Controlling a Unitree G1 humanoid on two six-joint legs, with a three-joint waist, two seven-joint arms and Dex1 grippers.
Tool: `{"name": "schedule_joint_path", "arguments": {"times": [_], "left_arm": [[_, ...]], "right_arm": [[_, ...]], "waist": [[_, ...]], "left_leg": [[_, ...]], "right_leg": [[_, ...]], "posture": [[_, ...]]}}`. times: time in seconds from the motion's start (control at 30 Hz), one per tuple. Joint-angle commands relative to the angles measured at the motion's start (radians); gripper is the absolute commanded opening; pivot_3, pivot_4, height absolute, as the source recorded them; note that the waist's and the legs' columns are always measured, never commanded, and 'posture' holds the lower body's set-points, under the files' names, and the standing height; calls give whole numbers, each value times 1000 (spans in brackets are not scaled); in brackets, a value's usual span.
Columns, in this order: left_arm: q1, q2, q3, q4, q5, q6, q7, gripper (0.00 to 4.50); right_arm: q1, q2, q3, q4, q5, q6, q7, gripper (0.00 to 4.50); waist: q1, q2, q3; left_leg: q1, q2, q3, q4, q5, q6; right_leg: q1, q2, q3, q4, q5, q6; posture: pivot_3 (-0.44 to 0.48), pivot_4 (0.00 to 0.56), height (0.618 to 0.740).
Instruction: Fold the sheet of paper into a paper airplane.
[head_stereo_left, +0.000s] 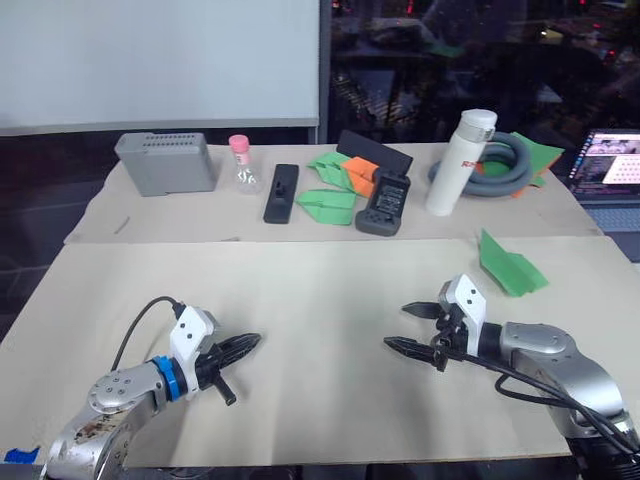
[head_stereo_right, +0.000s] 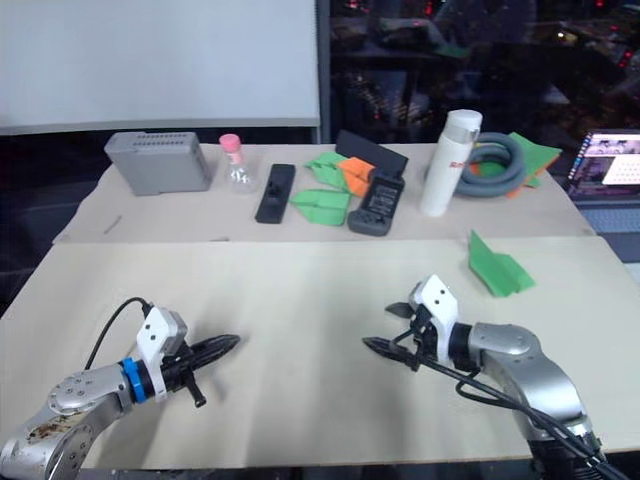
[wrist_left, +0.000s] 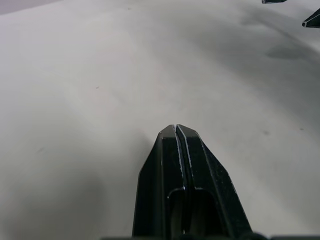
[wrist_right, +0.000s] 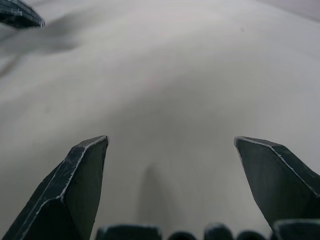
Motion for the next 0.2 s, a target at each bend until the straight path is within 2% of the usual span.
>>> {"name": "schedule_joint_path", "arguments": {"times": [0.03,0.2], "left_arm": [[-11,-4,-11,-16,18,-30,5,0],[-19,-7,-15,3,28,-58,1,0]], "right_arm": [[13,-6,-16,9,-8,-51,1,4465],[34,-1,-16,22,-15,-87,-3,4465]], "waist": [[4,0,0],[2,0,0]], "left_leg": [[-2,0,1,0,0,-1],[-3,2,8,-2,0,-1]], "right_leg": [[-1,0,1,1,0,0],[-7,0,10,5,0,0]], "posture": [[0,150,740],[0,150,740]]}}
